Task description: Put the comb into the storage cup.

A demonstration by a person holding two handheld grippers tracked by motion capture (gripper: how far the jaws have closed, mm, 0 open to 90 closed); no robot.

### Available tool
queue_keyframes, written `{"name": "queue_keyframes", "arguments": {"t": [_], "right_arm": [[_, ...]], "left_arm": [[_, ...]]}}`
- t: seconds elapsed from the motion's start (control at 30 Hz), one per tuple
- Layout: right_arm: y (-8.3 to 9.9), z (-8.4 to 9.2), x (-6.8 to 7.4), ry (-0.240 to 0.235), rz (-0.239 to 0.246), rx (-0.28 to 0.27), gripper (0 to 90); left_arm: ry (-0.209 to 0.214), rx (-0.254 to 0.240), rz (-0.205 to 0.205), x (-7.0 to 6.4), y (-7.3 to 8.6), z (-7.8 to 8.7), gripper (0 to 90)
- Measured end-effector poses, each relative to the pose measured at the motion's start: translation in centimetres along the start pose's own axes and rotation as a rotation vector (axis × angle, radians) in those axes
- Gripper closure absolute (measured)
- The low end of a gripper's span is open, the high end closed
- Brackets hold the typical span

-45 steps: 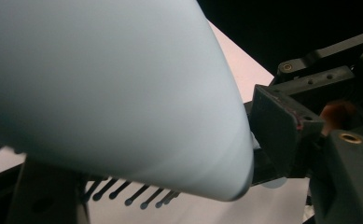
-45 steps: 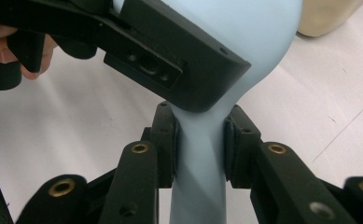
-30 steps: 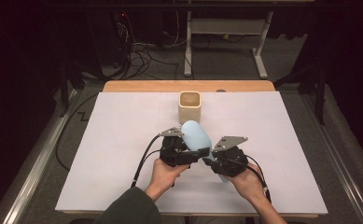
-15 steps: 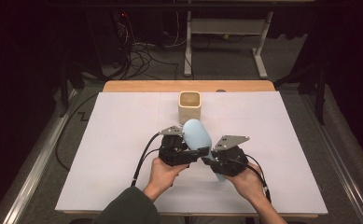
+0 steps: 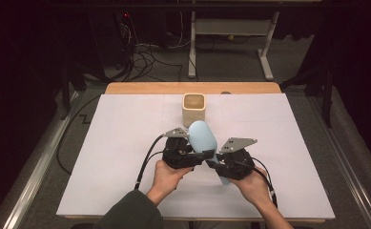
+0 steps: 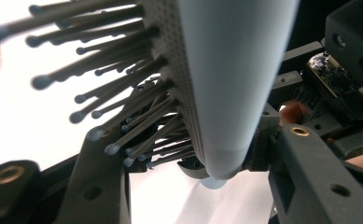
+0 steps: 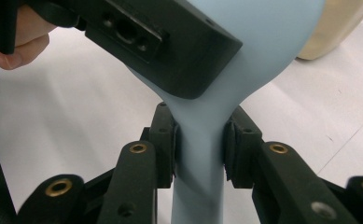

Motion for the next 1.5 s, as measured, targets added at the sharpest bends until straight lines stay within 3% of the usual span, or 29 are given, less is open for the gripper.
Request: {"name": "queue_keyframes", "arguments": {"t": [0.23, 0.43, 0.73, 1.5], "right_arm": [[0.2, -0.2, -0.1, 0.004, -0.012, 0.002, 63.1], [0.3, -0.2, -0.4, 0.026, -0.022, -0.005, 52.3], [0.1, 0.1, -0.6, 0.060, -0.010, -0.068, 42.3], [2.6, 3.5, -3.2, 0.104, -0.095, -0.192, 36.1]], "left_arm": [[-0.009, -0.004, -0.015, -0.1, -0.2, 0.2, 54.8], [-0.022, -0.013, -0.020, 0.3, -0.5, 0.6, 54.8], [-0.050, -0.029, -0.034, 0.7, -1.0, 1.4, 54.8], [-0.099, -0.042, -0.056, 1.0, -2.6, 2.5, 55.0]]}}
Point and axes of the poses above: each handheld gripper's, and its own axes: z roughly backward along the jaws, y roughly out of its underside, x roughly to its left, the point moved 10 cm from there along -z, roughly forward along the jaws, and after that the axes turned 7 degrees about z, right-handed, at the moved point
